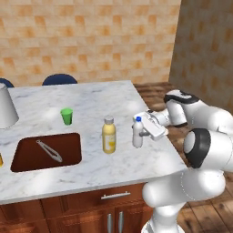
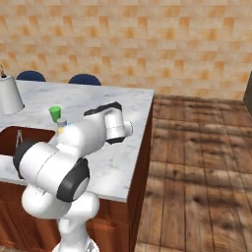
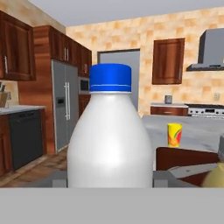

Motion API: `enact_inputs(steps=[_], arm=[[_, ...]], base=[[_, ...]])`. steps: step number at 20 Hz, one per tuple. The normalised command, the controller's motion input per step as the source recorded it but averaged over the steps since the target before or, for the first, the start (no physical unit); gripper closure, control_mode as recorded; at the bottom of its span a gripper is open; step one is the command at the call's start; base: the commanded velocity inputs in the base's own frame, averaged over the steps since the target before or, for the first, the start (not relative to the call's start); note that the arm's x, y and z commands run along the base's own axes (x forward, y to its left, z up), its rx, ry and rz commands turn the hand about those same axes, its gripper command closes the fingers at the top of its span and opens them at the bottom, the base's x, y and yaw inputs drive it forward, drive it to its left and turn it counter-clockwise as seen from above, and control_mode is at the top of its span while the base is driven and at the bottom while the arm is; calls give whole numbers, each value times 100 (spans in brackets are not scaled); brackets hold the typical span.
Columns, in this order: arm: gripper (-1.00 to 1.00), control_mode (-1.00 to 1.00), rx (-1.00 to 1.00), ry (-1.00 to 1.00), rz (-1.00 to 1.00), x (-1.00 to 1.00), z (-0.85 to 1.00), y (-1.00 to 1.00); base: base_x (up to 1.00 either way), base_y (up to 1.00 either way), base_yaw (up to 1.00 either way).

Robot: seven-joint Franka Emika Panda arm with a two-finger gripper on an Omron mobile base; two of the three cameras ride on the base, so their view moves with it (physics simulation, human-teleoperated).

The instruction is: Place the drinks on the dining counter in a tight cluster.

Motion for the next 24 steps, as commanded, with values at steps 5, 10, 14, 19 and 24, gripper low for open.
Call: enact_inputs(steps=[5,10,14,19,24], arm=[[100,-100,3,-1,9,30,-25,0],[100,-100,2,-1,6,25,-29,2],[100,-100,4,-1,0,32,-25,8],[100,-100,3,0,0,28,-26,11],[100,-100,1,0,0,30,-27,9]], base=[[0,0,0],[0,0,0],[0,0,0],[0,0,0],[0,0,0]])
